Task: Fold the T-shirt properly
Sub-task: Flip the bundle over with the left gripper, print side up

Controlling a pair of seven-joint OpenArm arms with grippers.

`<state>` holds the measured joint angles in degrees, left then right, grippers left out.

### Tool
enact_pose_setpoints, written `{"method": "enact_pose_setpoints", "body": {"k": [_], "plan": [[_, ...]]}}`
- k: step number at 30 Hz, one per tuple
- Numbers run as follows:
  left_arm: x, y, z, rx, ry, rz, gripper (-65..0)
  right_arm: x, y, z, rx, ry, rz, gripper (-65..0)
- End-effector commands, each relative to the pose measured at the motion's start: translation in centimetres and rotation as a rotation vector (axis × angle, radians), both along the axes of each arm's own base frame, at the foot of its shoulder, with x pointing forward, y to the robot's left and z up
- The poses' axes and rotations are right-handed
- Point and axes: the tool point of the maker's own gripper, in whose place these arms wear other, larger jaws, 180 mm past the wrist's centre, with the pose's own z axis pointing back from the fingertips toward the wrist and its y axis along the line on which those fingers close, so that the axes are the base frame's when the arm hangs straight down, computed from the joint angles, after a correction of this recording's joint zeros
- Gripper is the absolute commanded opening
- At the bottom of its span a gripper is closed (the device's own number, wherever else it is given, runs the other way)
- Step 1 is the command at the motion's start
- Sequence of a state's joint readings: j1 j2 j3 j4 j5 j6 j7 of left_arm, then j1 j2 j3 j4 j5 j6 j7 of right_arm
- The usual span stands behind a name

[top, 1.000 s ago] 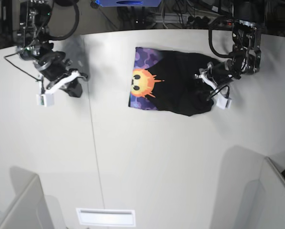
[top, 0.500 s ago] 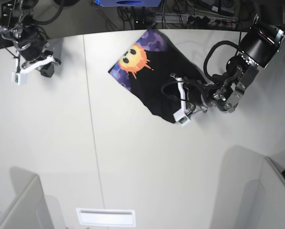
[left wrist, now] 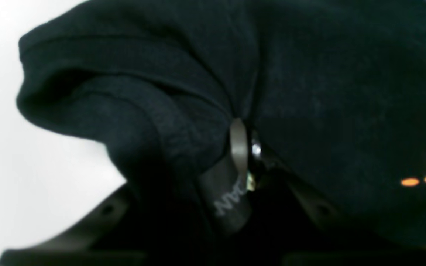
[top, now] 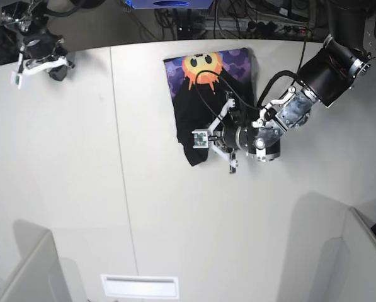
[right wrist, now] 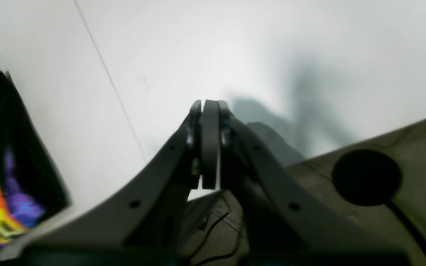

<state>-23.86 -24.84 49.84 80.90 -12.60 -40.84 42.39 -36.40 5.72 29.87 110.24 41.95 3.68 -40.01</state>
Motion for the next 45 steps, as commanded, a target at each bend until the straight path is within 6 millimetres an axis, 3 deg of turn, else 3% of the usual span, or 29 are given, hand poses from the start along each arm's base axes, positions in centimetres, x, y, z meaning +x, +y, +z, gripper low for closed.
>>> {"method": "enact_pose_setpoints", "body": {"k": [1, 11, 14, 29, 34, 37, 41, 45], "plan": [[0.3, 2.7, -1.6, 0.182, -0.045, -0.004, -65.0, 0.0, -0.3, 0.4, -0.027, -0.018, -0.003, -65.0], [0.7, 0.0, -1.4, 0.165, -0.08, -0.037, -65.0, -2.7, 0.3, -2.1, -0.162, 0.113, -0.035, -65.0], [0.7, -0.9, -1.2, 0.152, -0.082, -0.044, -65.0, -2.7, 0.3, -2.1, -0.164, 0.113, -0.035, -65.0], [1.9, -0.9, -0.2, 0.153, -0.119, -0.045, -63.8, -1.7, 0.6, -1.8, -0.158, 0.089, -0.029, -65.0], [2.9, -0.9, 0.5, 0.154, -0.142, -0.045, -33.4, -1.5, 0.6, -1.8, -0.158, 0.086, -0.03, -65.0], [3.3, -0.9, 0.8, 0.152, -0.15, -0.037, -19.4, -1.5, 0.6, -1.8, -0.158, 0.086, -0.03, -65.0], [4.6, -0.9, 1.8, 0.152, -0.18, -0.034, -11.2, -1.5, 0.6, -1.8, -0.159, 0.086, -0.029, -65.0], [5.9, -1.3, 3.3, 0.139, -0.222, -0.036, -10.5, -1.4, 0.5, -1.7, -0.161, 0.084, -0.027, -65.0]]}}
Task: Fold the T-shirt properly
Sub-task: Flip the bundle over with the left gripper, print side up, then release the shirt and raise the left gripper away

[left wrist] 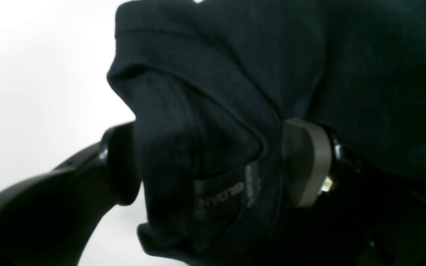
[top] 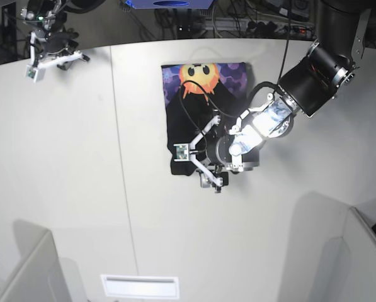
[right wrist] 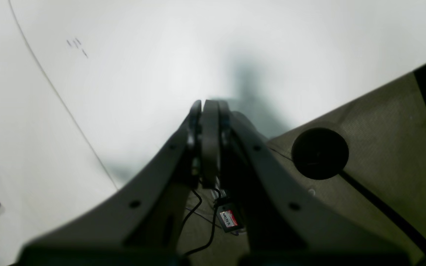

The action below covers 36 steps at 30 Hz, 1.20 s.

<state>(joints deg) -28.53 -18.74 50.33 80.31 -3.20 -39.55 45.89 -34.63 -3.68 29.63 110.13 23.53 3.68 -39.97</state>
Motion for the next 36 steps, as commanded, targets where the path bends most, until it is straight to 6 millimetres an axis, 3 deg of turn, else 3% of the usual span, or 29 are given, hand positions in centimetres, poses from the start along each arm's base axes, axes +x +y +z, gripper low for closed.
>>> {"method": "enact_pose_setpoints", "body": {"k": [1, 9, 14, 19, 24, 27, 28, 30, 34, 36], "plan": [[1.6, 0.8, 1.4, 0.036, -0.05, 0.001, -10.5, 0.4, -0.3, 0.7, -0.017, -0.029, 0.008, -65.0], [2.2, 0.0, 2.7, 0.02, -0.089, -0.016, -10.2, 0.6, -0.1, 0.7, -0.014, -0.031, 0.016, -65.0], [2.2, -1.5, 3.6, -0.011, -0.107, -0.038, -10.2, 1.4, 1.8, 0.3, 0.014, -0.033, 0.068, -65.0], [3.8, -2.1, 6.1, -0.025, -0.171, -0.053, -10.2, 2.0, 3.6, -0.2, 0.046, -0.035, 0.106, -65.0], [4.5, -3.7, 10.7, -0.109, -0.272, -0.081, -10.9, 2.4, 3.7, -0.1, 0.047, -0.042, 0.109, -65.0], [4.7, -2.7, 13.2, -0.216, -0.319, 0.013, -12.5, 2.5, 3.1, 0.2, 0.029, -0.062, 0.102, -65.0], [4.7, -2.0, 13.7, -0.246, -0.33, 0.049, -15.3, 2.7, 2.7, 0.5, 0.01, -0.079, 0.104, -65.0], [4.5, -0.2, 14.2, -0.297, -0.34, 0.133, -27.3, 2.6, 2.1, 0.8, -0.019, -0.102, 0.116, -65.0], [3.7, 2.9, 14.3, -0.351, -0.345, 0.259, -65.0, 2.9, 1.3, 1.5, -0.053, -0.149, 0.104, -65.0], [3.3, 4.4, 14.3, -0.361, -0.35, 0.309, -65.0, 3.2, 1.0, 1.8, -0.068, -0.168, 0.118, -65.0]]}}
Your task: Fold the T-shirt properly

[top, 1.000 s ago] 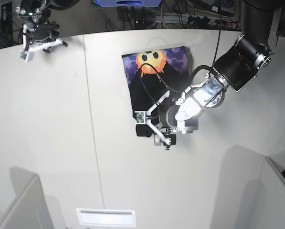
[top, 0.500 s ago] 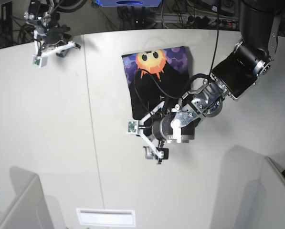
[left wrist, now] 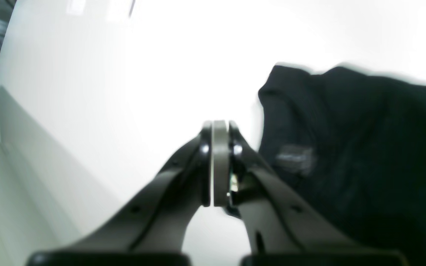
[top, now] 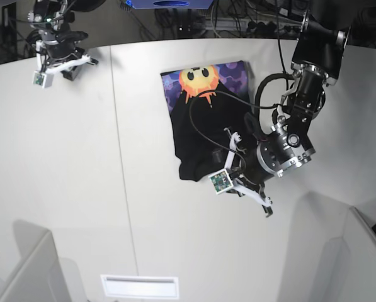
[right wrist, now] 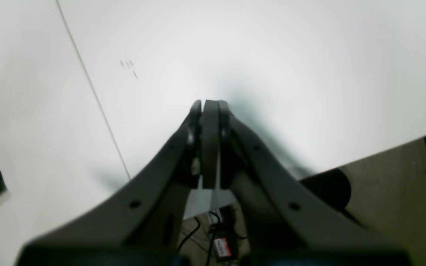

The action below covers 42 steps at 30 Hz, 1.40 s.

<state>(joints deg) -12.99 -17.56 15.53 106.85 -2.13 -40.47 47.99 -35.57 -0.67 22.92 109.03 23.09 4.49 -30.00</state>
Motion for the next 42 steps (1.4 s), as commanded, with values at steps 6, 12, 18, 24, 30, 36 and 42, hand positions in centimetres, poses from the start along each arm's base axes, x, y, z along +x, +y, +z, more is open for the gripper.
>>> {"method": "enact_pose_setpoints", "body": {"k": [6, 12, 18, 24, 30, 36, 42], "plan": [[-2.1, 2.7, 1.0, -0.171, -0.08, 0.032, -65.0, 0.9, 0.7, 2.4, -0.04, -0.139, 0.171, -65.0], [-8.0, 3.1, 0.0, -0.391, -0.09, -0.054, -65.0, -0.5, 0.4, 2.4, -0.063, -0.129, 0.217, -65.0], [-11.7, 5.2, -1.7, -0.452, -0.044, 0.009, -65.0, -2.2, -0.1, 3.2, -0.097, -0.117, 0.25, -65.0], [-15.5, 6.3, -3.1, -0.501, 0.016, 0.054, -65.0, -4.6, 0.2, 3.6, -0.107, -0.067, 0.293, -65.0], [-19.8, 7.3, -6.8, -0.552, 0.146, 0.12, -65.0, -9.0, 0.2, 2.5, -0.087, 0.056, 0.3, -65.0], [-24.7, 8.9, -10.9, -0.57, 0.298, 0.215, -65.0, -13.2, 0.4, 0.5, -0.048, 0.27, 0.321, -65.0], [-29.4, 10.3, -13.6, -0.576, 0.403, 0.286, -65.0, -16.3, 0.7, -0.6, -0.011, 0.443, 0.333, -65.0]]}}
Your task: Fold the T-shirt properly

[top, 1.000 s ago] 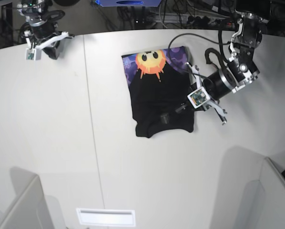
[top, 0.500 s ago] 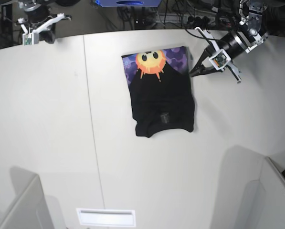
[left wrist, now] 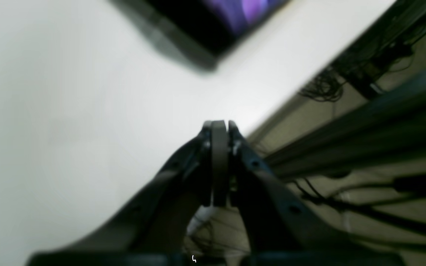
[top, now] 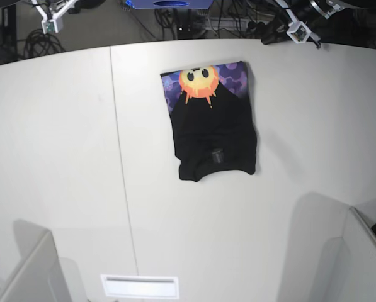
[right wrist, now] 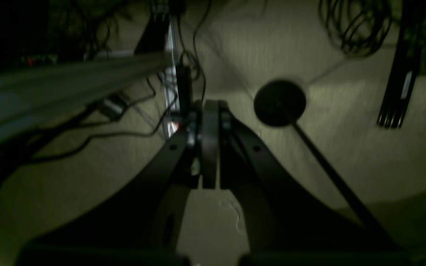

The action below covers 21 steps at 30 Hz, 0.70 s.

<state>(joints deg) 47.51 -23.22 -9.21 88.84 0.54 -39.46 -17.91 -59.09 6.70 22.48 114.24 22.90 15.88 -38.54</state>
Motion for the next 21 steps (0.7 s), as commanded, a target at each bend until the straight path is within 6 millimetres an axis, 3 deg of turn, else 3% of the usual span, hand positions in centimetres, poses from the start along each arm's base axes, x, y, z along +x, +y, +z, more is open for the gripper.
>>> {"method": "enact_pose_setpoints", "body": {"k": [1, 5, 8, 16, 21], "plan": [[-1.1, 0.2, -0.1, 0.002, 0.013, -0.018, -65.0, -1.0, 0.0, 0.1, 0.001, 0.033, 0.005, -65.0], [-4.7, 1.5, -3.0, 0.117, 0.071, -0.028, -65.0, -3.7, 0.0, -1.2, 0.015, 0.15, 0.001, -65.0], [-7.3, 1.6, -4.6, 0.113, 0.15, 0.016, -65.0, -6.1, 0.7, -3.1, -0.003, 0.254, 0.12, -65.0], [-14.5, -0.8, -8.6, 0.046, 0.376, 0.089, -65.0, -11.4, 3.8, -8.7, -0.04, 0.44, 0.409, -65.0], [-17.0, -1.6, -12.5, 0.029, 0.513, 0.201, -65.0, -12.6, 3.3, -11.9, -0.027, 0.501, 0.486, -65.0]]}}
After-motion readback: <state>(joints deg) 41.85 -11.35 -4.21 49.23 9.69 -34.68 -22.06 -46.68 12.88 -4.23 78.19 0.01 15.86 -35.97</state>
